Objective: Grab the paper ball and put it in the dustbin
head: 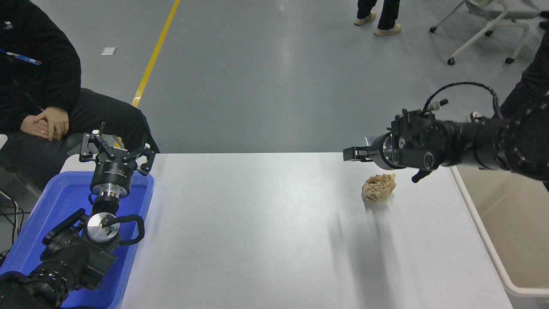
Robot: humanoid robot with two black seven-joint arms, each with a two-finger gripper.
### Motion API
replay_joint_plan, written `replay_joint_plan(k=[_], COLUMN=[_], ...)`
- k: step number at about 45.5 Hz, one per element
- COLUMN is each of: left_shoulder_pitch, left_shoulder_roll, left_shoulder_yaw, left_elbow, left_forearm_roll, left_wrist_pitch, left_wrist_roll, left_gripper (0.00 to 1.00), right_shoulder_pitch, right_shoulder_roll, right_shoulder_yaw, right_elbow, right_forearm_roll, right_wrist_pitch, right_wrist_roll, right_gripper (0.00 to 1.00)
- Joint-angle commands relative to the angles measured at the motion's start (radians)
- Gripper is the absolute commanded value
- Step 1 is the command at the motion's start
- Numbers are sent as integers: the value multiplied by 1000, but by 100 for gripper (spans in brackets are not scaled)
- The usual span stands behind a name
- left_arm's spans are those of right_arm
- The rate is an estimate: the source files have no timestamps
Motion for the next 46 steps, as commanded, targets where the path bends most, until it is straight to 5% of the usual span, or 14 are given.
replay_joint_plan(k=[1,46], left_shoulder_pitch=[0,0], left_shoulder_roll=[0,0], left_shoulder_yaw=[0,0], left_elbow=[0,0], left_forearm_roll=[0,0], left_wrist_pitch=[0,1], left_wrist_roll=[0,0], left_gripper=[99,99], right_shoulder_pitch=[-143,-465], right_shoulder_roll=[4,89], right_shoulder_yaw=[22,157], right_elbow=[-145,-407], right_forearm_roll=[-31,-36], right_wrist_pitch=[-134,-182], right_wrist_roll=[2,2], right_gripper=[100,100])
